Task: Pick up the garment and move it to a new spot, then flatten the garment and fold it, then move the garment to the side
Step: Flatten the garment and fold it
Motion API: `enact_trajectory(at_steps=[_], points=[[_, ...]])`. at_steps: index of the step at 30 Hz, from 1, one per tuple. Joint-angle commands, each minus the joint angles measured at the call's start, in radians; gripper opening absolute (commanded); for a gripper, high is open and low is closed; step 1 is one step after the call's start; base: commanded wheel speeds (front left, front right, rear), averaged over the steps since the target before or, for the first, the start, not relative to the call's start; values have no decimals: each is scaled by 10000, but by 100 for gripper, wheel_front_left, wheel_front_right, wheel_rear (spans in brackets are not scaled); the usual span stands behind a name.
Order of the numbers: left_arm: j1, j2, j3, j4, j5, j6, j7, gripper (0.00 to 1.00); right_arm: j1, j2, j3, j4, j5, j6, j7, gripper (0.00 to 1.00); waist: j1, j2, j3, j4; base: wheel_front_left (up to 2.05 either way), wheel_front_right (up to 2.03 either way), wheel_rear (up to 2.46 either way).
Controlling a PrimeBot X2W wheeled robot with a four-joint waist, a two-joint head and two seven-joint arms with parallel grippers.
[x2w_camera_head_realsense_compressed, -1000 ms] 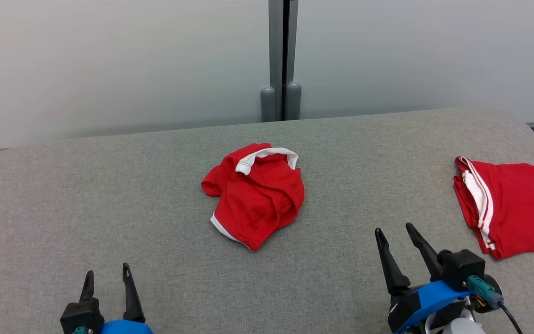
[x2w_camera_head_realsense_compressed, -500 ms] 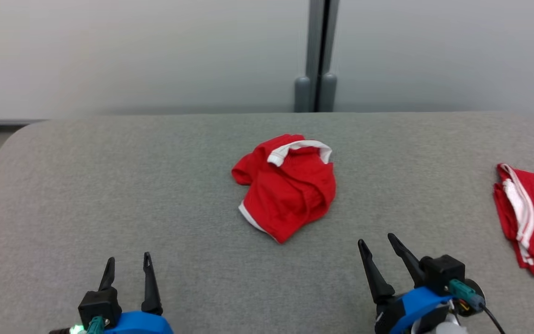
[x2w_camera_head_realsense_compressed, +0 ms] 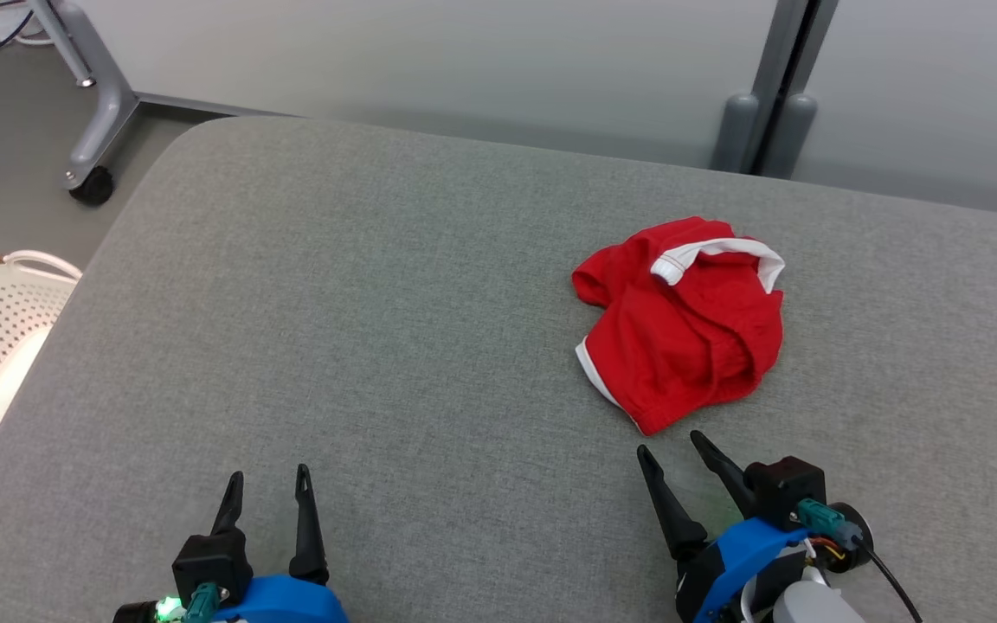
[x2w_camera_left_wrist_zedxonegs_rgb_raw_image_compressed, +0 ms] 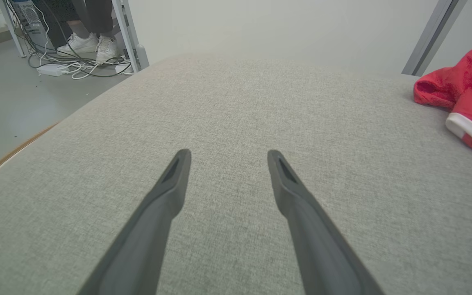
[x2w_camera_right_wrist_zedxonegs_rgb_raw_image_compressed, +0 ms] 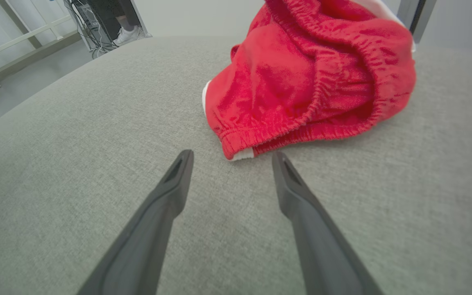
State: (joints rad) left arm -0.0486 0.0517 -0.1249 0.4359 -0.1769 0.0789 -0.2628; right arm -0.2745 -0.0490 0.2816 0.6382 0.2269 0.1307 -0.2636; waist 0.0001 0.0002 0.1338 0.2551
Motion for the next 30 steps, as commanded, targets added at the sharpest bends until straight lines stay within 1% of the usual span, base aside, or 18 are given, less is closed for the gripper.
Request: enact_trajectory(at_steps=[1,8,9,12,13,16,20,23,27,30], points=[[-212,-17,-66,-75,-69,21,-22,100,-190,-42,-10,69,-53,1,-14,100,-1,-2,312,342,0,0,0],[-404,-14,-307,-187,-232,100,-22,100,-553,-43,-183,388,-374,1,-12,100,-1,-2,646,703,0,0,0],[-426,-16,-324,-201,-259,103,-22,100,-582,-43,-210,404,-394,1,-12,88,-1,-2,675,726,0,0,0],[-431,-14,-363,-222,-321,145,-22,100,-642,-43,-261,416,-417,1,-12,47,-1,-2,734,772,0,0,0],[-433,-15,-374,-221,-333,153,-22,100,-676,-43,-285,406,-423,1,-12,40,-1,-2,746,777,0,0,0],[-451,-15,-431,-148,-383,124,-22,100,-774,-43,-362,328,-454,1,-12,0,-1,-2,758,766,0,0,0],[-428,-13,-528,-52,-469,137,-22,100,-716,-43,-472,-75,-358,1,-14,0,-1,-2,615,673,0,0,0],[-367,-13,-598,-24,-534,123,-22,100,-806,-39,-506,-615,-286,1,-23,0,-1,-2,422,593,0,0,0],[-285,-12,-613,39,-556,36,-22,100,-1486,-35,-295,-1503,-410,1,-34,0,-1,-2,73,491,0,0,0],[-225,-14,-660,166,-521,-13,-22,100,-2279,-34,6,-2099,-536,1,-32,0,-1,-2,-221,499,0,0,0]])
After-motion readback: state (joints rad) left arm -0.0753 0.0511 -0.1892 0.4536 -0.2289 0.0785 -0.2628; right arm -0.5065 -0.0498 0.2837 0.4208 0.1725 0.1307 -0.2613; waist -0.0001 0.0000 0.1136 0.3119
